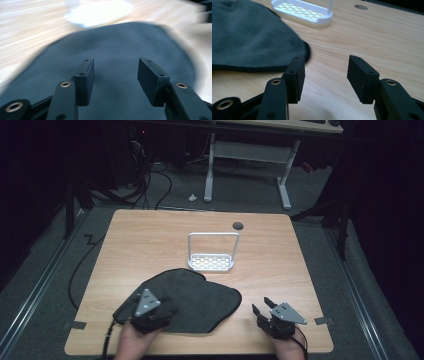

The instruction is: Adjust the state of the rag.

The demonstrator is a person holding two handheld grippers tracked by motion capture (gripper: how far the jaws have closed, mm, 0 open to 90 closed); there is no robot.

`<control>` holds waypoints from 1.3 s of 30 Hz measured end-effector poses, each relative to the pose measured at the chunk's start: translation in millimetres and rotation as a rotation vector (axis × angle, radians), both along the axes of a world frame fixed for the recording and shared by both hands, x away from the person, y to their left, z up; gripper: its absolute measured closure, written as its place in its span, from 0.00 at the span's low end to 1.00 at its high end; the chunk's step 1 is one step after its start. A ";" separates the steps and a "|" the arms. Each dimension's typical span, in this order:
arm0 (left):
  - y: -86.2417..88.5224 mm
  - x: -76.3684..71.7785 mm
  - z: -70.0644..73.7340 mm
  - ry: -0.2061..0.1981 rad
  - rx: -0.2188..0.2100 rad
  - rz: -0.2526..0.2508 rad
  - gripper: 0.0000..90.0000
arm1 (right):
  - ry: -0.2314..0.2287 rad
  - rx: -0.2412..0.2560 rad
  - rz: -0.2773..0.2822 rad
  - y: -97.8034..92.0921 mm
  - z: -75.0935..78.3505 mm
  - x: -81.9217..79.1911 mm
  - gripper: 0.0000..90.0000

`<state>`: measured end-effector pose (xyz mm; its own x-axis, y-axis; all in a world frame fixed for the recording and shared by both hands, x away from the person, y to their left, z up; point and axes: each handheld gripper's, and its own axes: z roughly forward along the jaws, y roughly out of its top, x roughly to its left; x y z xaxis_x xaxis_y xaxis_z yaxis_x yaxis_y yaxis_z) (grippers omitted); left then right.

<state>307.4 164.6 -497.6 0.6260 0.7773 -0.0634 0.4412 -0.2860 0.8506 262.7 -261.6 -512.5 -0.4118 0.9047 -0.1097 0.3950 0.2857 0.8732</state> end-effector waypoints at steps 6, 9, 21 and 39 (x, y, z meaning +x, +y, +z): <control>65.9 12.1 -15.8 0.065 -0.018 0.207 0.46 | 0.020 -0.002 0.109 44.8 5.7 -10.5 0.52; 75.8 17.8 -24.4 0.166 -0.055 0.223 0.57 | 0.044 -0.025 0.190 69.7 4.0 -14.6 0.53; 36.4 4.5 -1.4 0.069 -0.098 0.080 0.96 | 0.183 -0.159 0.346 112.5 -16.7 -9.3 0.86; -12.0 58.3 2.7 0.030 -0.020 0.016 0.95 | 0.078 -0.079 0.080 40.9 13.0 16.4 1.00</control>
<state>365.7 152.6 -494.9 0.6114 0.7854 -0.0971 0.4706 -0.2622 0.8425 279.1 -220.7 -499.5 -0.4925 0.8583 -0.1443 0.4336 0.3857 0.8144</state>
